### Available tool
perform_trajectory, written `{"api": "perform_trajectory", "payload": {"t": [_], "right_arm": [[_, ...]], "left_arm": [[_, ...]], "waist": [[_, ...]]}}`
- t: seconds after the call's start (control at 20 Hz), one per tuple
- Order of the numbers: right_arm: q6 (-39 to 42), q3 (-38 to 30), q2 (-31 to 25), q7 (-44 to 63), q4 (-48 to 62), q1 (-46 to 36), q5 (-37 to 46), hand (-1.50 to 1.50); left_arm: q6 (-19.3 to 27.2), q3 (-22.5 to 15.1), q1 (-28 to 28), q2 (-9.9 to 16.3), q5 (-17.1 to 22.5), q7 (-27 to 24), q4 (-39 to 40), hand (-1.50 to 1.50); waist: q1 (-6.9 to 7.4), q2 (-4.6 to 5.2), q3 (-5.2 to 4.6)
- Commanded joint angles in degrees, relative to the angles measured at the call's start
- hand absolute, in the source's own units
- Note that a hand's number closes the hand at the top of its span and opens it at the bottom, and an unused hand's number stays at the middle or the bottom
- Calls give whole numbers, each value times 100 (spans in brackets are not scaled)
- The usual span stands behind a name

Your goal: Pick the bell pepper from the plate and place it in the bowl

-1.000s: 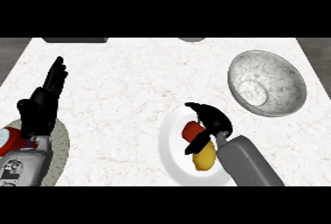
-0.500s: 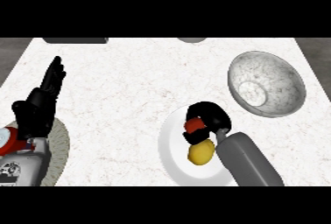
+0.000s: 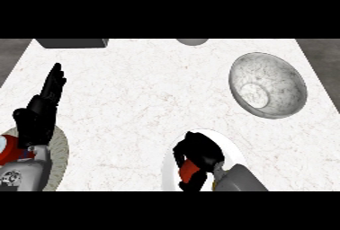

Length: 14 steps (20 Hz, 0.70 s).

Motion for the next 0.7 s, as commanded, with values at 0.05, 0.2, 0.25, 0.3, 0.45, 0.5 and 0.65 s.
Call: {"api": "perform_trajectory", "payload": {"t": [0.05,0.2,0.25,0.3,0.45,0.5,0.65], "right_arm": [[292,1734,-593,-1183,-1223,929,423,150],[80,1972,-1418,-1393,-2520,1785,357,150],[-141,1779,-1705,-1547,-2897,2179,112,150],[-261,1917,-1692,-1540,-3272,2446,66,150],[-545,1451,-2353,-1811,-4450,3107,-471,150],[-561,1153,-2596,-1802,-4849,3236,-662,150],[-814,513,-3090,-1764,-5863,3904,-1159,150]], "left_arm": [[35,63,109,19,-26,-10,113,0],[93,154,152,57,-46,-83,87,0],[16,275,284,77,132,-126,49,0],[122,201,-9,44,18,168,-37,0],[114,203,197,76,-33,23,-46,0],[110,185,147,49,8,148,-187,0],[120,120,324,24,-86,-91,-146,0]], "waist": [[-172,-47,17],[-316,-17,17],[-286,4,19],[-411,-16,30],[-363,27,28],[-364,20,30],[-301,64,26]]}}
